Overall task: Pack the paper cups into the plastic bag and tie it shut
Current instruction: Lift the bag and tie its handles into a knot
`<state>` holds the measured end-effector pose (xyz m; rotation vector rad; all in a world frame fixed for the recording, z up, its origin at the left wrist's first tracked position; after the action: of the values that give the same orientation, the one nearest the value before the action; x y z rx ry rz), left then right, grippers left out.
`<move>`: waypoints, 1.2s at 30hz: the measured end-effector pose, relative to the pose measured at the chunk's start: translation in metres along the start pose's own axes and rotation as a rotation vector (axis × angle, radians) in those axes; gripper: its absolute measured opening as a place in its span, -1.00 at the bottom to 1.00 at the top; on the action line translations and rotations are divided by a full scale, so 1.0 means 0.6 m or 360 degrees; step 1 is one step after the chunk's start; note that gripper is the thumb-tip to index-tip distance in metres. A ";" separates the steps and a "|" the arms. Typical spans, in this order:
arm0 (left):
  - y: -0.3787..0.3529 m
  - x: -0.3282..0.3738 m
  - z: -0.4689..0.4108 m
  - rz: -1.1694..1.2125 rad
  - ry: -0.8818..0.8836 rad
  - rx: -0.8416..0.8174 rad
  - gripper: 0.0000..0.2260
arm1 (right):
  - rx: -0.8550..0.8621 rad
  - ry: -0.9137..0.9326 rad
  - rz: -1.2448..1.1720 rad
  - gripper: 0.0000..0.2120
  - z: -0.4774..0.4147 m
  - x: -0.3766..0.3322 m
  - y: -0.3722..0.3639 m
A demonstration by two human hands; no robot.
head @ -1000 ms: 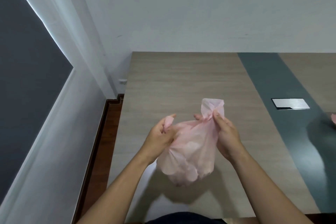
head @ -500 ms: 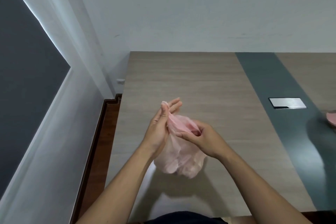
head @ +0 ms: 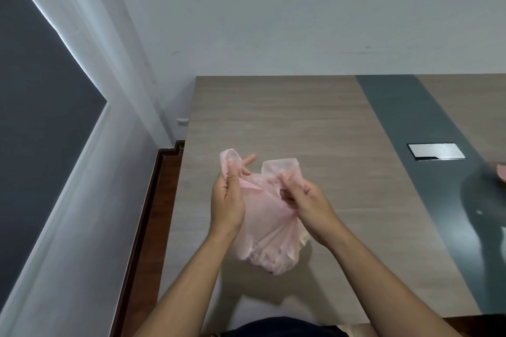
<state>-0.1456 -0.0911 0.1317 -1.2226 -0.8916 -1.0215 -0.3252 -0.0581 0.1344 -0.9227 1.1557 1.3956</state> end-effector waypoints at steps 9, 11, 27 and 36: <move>-0.003 0.005 -0.023 0.0727 0.0397 -0.0127 -0.52 | 0.0004 -0.0264 -0.1309 -0.69 -0.010 -0.001 0.021; -0.009 0.007 -0.021 0.0769 0.0428 -0.0194 -0.63 | 0.0047 -0.0296 -0.1212 -0.79 -0.013 0.002 0.013; -0.005 -0.031 -0.019 0.0500 0.0716 -0.0475 -0.57 | -0.0033 0.0008 0.0178 -0.85 -0.009 0.013 -0.016; 0.016 -0.053 -0.018 0.0173 0.0428 -0.0003 -0.80 | -0.0325 0.0107 0.0377 -0.61 0.009 -0.030 -0.027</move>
<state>-0.1464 -0.0974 0.0975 -1.0924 -0.6093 -1.0694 -0.3062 -0.0573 0.1504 -1.0064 1.2194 1.7100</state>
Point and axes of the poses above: each hand's wrist, its own z-axis away from the middle knuckle, its own y-axis out of the back of the hand, x = y × z, the point moved 2 cm from there along -z, towards the middle knuckle, and after that the axes turned 12 degrees about z, right-handed, at the moved point
